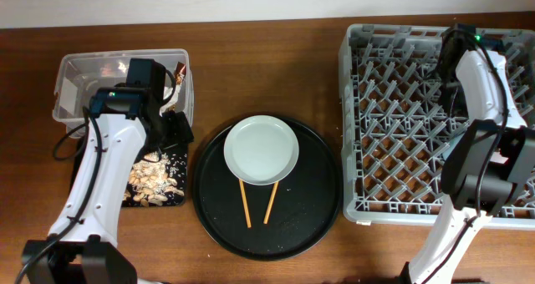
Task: Sort waste into correct bins and load items into the dishwasher rack
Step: 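Grasp the white plate with the right gripper and stand it in the rack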
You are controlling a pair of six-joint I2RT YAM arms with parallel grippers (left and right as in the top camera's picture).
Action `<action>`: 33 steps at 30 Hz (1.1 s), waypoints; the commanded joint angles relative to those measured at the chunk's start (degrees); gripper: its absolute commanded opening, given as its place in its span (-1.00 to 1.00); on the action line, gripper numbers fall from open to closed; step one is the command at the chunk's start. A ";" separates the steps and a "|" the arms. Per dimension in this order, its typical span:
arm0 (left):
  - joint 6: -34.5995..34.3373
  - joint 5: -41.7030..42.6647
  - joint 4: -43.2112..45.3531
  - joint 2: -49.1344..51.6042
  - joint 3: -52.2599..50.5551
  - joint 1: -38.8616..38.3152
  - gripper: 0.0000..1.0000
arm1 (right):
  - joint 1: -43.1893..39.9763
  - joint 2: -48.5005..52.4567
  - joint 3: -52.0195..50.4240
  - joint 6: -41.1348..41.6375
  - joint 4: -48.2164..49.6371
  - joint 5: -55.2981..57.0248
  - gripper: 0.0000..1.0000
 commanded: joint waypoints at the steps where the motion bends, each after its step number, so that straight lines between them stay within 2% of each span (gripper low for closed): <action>1: -0.55 0.59 -0.04 -1.16 0.22 0.17 0.84 | 1.81 -7.67 5.84 0.02 -2.75 -6.56 -0.35; 2: -0.52 0.59 -0.02 -1.16 0.22 0.17 0.84 | 2.58 -9.64 7.56 -0.13 -4.15 -11.15 -0.27; 4: -0.52 0.57 -0.02 -1.16 0.22 0.17 0.87 | 4.85 -13.11 8.33 -6.12 -4.90 -27.50 -0.05; 5: -0.52 0.50 -0.02 -1.16 0.22 0.20 0.92 | 6.71 -13.75 8.31 -7.80 -5.73 -37.51 0.01; 8: -0.52 0.35 0.00 -1.16 0.22 0.20 0.98 | 14.80 -13.38 7.04 -11.50 -7.67 -52.26 0.08; 12: -0.55 0.35 -0.04 -1.14 0.22 0.20 0.99 | 28.55 -11.47 2.05 -11.23 -5.64 -52.24 0.14; 14: -0.52 0.37 -0.04 -1.14 0.22 0.20 0.99 | 33.70 -10.78 -2.62 -4.79 -2.47 -46.71 0.15; 17: -0.52 0.39 -0.26 -1.14 0.22 0.20 0.98 | 39.32 -10.69 -11.26 -2.56 5.81 -46.36 0.13; 18: -0.52 0.39 -0.24 -1.14 0.22 0.20 0.99 | 40.24 -10.69 -13.07 -1.05 7.65 -44.76 0.12; 19: -0.52 0.39 -0.28 -1.14 0.22 0.20 0.98 | 42.14 -10.69 -17.40 3.91 11.28 -39.54 0.11; 21: -0.52 0.39 -0.44 -1.14 0.22 0.17 0.98 | 43.15 -10.69 -21.57 5.95 15.91 -37.59 0.10; 23: -0.55 0.39 -0.66 -1.14 0.22 0.20 0.99 | 43.50 -10.64 -26.51 7.39 21.44 -38.05 0.02; 25: -0.52 0.39 -0.66 -1.14 0.22 0.17 0.99 | 43.47 -10.43 -28.52 9.33 22.95 -38.05 -0.06; 31: -0.52 0.42 -1.57 -1.14 0.22 0.17 0.99 | 43.47 -10.45 -28.98 9.29 23.78 -39.36 -0.92; 33: -0.55 0.39 -1.51 -1.14 0.22 0.17 0.99 | 42.95 -10.95 -28.52 9.01 22.75 -39.36 -0.92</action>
